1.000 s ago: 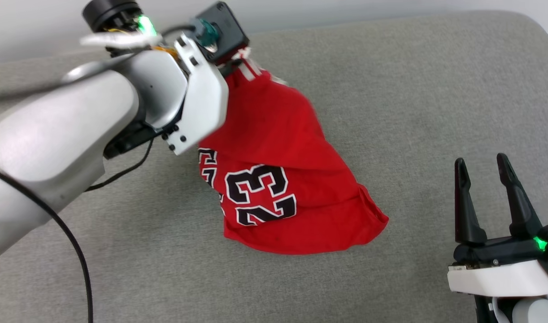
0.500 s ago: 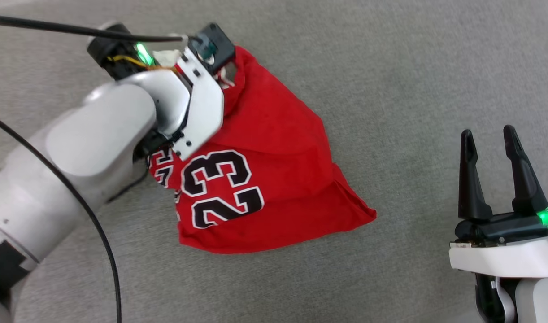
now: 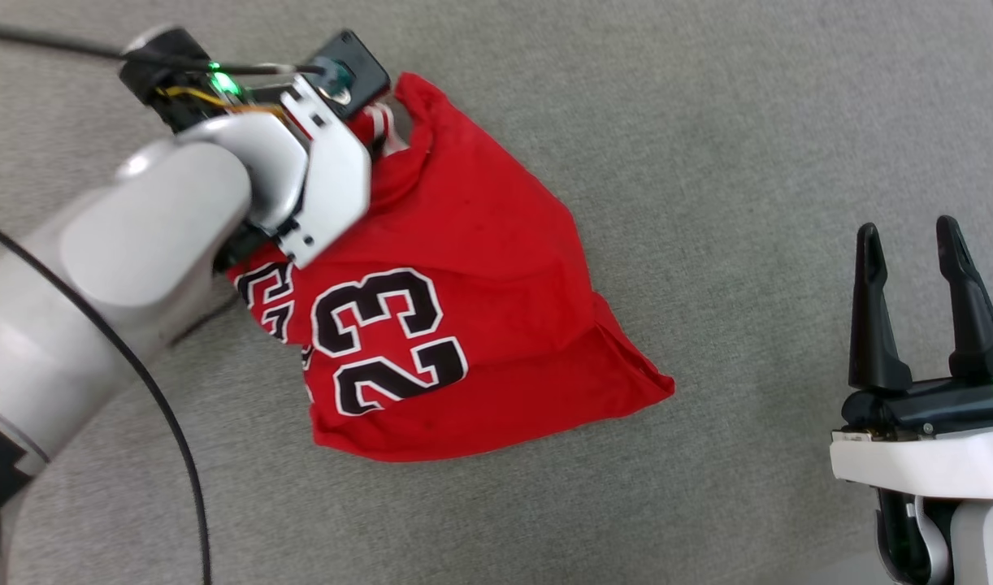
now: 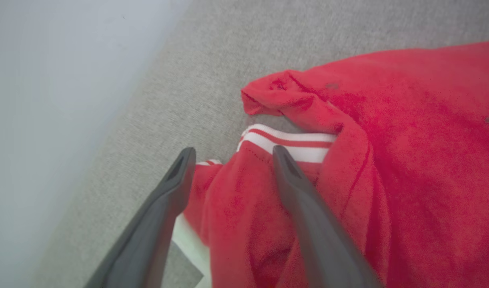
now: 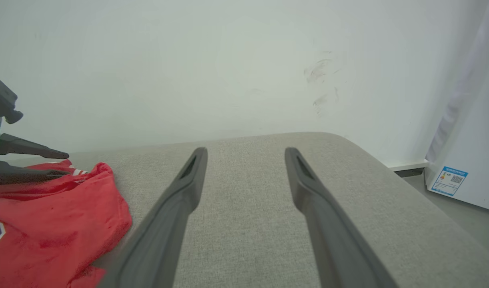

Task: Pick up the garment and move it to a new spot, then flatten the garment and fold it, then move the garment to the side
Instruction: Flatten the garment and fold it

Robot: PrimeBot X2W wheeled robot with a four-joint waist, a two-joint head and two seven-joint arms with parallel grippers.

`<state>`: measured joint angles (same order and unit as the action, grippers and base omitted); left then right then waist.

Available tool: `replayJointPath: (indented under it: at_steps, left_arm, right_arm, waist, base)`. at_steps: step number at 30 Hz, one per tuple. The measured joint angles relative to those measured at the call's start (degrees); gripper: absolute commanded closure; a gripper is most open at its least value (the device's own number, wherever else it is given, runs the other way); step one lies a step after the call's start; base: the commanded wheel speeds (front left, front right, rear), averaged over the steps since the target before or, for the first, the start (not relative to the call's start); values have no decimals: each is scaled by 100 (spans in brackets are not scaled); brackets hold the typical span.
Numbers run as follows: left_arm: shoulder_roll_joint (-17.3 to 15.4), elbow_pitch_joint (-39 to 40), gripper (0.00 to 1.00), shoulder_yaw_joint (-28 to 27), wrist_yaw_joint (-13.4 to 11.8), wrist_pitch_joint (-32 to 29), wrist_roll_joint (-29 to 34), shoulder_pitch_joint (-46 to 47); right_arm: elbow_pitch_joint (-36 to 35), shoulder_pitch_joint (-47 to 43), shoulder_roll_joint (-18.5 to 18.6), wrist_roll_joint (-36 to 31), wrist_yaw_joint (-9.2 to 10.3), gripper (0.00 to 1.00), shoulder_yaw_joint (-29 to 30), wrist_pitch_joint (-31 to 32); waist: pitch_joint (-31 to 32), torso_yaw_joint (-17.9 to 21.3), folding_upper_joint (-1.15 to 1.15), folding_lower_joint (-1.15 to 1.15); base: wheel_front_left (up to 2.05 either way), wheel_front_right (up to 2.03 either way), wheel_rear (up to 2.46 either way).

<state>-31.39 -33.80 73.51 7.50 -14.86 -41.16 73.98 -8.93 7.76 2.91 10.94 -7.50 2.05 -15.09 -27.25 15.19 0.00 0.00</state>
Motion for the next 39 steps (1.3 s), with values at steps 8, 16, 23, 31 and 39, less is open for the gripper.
replayJointPath:
  at_steps: [8, 16, 23, 31, 39]
  left_arm:
    - [-163, 208, 0, -448, -493, 1871, 119, 48]
    - [-656, 1372, 0, -1182, -2057, 2924, 15, -1086]
    - [-868, 2886, 0, -2494, -3532, 2993, 450, -2729]
    - [-532, 3893, 0, -3961, -4373, 2993, 1313, -4946]
    - [200, 4250, 0, -4867, -4223, 2993, 1887, -6236]
  right_arm:
    - [-45, -185, 0, -279, 0, 0, 234, 0]
    - [-145, -279, 0, -472, 0, 0, 434, 0]
    - [-205, -343, -1, -627, 0, 0, 520, 0]
    - [-301, 187, 0, -1145, 0, 0, 448, 0]
    - [721, 1640, 817, -1235, 0, 0, -353, -1]
  waist:
    - [504, -410, 0, 0]
    - [973, -881, 0, 0]
    - [1266, -1190, 0, 0]
    - [1453, -1437, 0, -1]
    - [1461, -1676, 0, 0]
  base:
    - [0, 0, 0]
    - [0, 0, 0]
    - [0, 0, 0]
    - [0, 0, 0]
    - [0, 0, 0]
